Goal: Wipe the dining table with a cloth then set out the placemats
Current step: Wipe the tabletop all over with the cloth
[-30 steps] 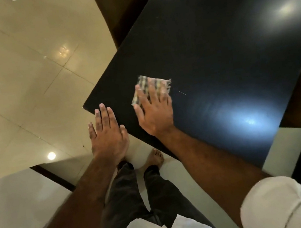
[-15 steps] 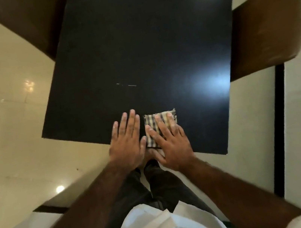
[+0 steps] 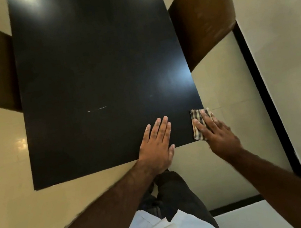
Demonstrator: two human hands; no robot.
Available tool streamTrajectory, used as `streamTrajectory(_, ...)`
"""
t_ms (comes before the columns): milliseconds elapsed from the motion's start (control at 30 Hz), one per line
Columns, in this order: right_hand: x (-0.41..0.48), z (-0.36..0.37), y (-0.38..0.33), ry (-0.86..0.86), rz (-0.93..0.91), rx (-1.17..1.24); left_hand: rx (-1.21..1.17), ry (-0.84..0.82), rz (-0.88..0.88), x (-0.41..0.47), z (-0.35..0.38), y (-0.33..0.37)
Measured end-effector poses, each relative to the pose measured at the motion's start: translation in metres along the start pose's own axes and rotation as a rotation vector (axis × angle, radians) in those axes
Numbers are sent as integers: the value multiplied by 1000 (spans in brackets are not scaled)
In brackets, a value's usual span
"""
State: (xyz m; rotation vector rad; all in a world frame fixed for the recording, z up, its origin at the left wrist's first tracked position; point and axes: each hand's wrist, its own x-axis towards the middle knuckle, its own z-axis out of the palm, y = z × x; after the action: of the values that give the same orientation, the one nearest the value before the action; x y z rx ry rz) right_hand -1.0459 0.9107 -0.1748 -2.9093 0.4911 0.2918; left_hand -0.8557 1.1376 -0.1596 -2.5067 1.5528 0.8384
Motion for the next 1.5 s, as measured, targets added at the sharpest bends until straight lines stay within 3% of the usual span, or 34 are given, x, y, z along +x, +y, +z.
streamTrajectory(333, -62, -33, -28, -36, 405, 110, 154, -221, 202, 11, -51, 31)
streamTrajectory(567, -88, -81, -18, 44, 681, 168, 193, -150, 335, 28, -87, 82)
streamTrajectory(800, -138, -87, 66, 135, 841, 255, 205, -90, 404, 86, -107, 180)
streamTrajectory(1133, -170, -110, 246, 64, 818, 327, 168, -77, 290, 180, -150, 324)
streamTrajectory(1500, -47, -162, 370, 92, 536, 243, 43, -54, 90, 284, -197, 346)
